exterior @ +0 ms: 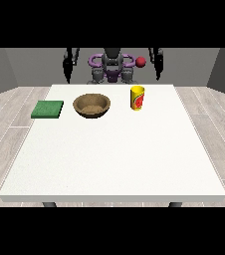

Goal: Pick the cup and pour the ball into the bowl, then pick the bowl and place it on the pad

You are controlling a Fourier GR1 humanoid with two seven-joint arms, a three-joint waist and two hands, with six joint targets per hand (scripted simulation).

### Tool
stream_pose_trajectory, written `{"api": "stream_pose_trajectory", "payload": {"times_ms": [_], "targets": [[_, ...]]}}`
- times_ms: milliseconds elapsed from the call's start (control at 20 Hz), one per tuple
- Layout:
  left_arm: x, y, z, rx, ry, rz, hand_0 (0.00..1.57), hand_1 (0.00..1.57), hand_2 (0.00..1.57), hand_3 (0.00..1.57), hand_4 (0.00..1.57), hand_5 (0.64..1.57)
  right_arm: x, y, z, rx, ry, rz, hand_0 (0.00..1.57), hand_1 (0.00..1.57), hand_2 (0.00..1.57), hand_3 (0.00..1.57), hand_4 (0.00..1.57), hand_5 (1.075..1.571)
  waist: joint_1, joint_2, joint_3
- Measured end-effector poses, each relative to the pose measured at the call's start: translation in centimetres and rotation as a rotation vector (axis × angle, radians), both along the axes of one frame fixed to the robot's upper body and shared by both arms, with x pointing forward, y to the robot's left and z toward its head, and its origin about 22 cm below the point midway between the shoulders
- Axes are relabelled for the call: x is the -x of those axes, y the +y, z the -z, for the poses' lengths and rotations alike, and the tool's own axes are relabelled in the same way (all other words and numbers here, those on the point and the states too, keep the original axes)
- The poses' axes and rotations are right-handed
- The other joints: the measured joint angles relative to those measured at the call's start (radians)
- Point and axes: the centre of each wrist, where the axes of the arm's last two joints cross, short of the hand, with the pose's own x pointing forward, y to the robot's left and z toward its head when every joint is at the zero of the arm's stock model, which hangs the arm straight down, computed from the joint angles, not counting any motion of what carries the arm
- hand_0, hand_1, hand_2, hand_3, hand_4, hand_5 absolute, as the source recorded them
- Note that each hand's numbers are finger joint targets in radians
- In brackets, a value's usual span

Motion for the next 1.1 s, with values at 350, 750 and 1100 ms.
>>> {"api": "stream_pose_trajectory", "payload": {"times_ms": [350, 750, 1100], "targets": [[-0.5, 0.4, -2.7, 0.021, -0.028, -0.011, 0.0, 0.0, 0.0, 0.0, 0.0, 1.558, -0.1, -1.6, -2.4, 0.013, -0.013, -0.005, 0.0, 0.0, 0.0, 0.0, 0.0, 1.569, -0.012, -0.199, -0.017], [-0.2, 3.7, -5.5, 0.137, -0.105, -0.051, 0.0, 0.0, 0.0, 0.0, 0.0, 1.547, 0.5, -8.1, -5.5, -0.035, -0.061, 0.003, 0.0, 0.0, 0.0, 0.0, 0.0, 1.569, -0.012, -0.161, -0.0231], [-1.8, 4.9, -5.4, 0.139, -0.24, -0.067, 0.0, 0.0, 0.0, 0.0, 0.0, 1.529, -0.2, -8.0, -5.6, -0.05, -0.176, -0.027, 0.0, 0.0, 0.0, 0.0, 0.0, 1.57, -0.03, -0.022, -0.024]]}}
